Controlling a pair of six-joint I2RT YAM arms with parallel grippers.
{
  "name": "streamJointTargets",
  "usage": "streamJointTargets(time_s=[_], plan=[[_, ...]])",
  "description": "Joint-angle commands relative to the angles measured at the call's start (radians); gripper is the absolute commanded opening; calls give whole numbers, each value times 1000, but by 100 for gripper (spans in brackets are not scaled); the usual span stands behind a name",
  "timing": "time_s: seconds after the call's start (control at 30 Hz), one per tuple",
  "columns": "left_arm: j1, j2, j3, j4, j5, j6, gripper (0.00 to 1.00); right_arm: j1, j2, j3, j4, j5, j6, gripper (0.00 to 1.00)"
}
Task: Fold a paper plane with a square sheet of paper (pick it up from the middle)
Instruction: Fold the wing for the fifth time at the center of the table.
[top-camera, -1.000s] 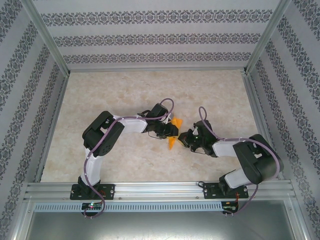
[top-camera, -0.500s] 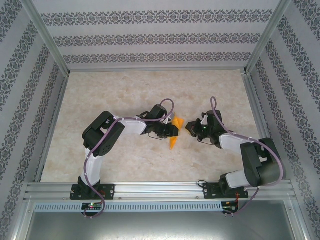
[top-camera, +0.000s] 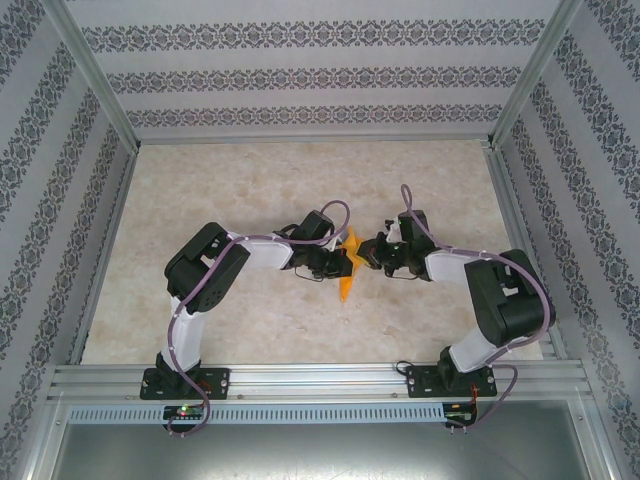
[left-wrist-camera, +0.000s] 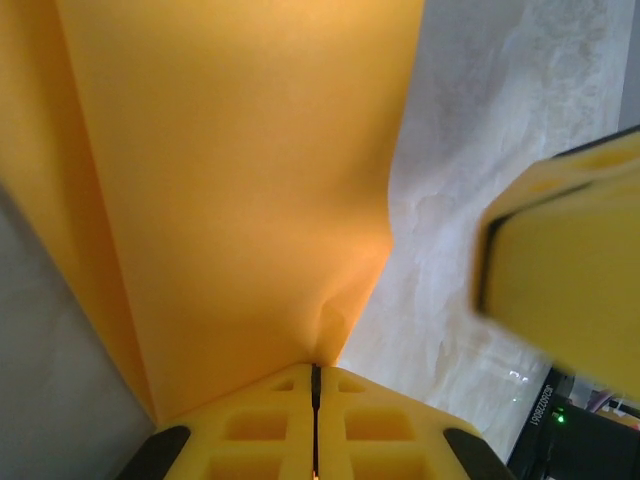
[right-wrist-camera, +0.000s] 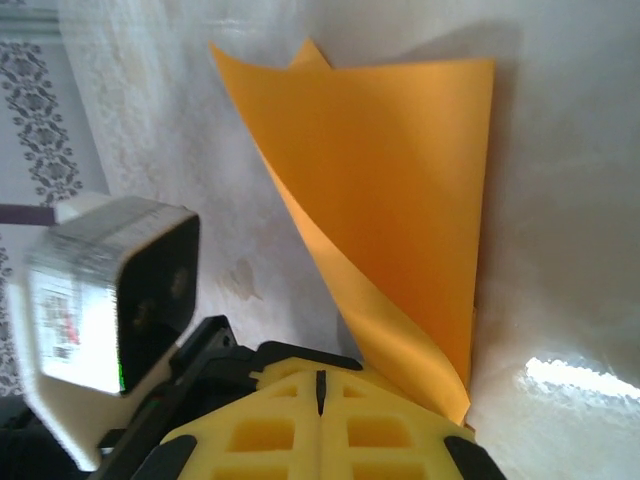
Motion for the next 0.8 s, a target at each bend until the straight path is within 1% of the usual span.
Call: streamJointTargets(time_s=[0.0, 0.27, 0.43, 0.6, 0.77], plan=[[10, -11, 6, -72, -13, 32, 9, 16, 39, 19, 1, -22, -21, 2], [11, -21, 7, -71, -8, 44, 10, 34, 121, 44, 31, -33, -22, 1], [12, -40, 10, -75, 4, 50, 11, 34, 152, 62, -21, -5, -52, 0], [12, -86, 10, -91, 10, 50, 14, 33, 165, 75, -84, 29, -85, 0], [10, -155, -6, -143, -31, 73, 19, 35, 159, 93, -145, 53, -115, 0]])
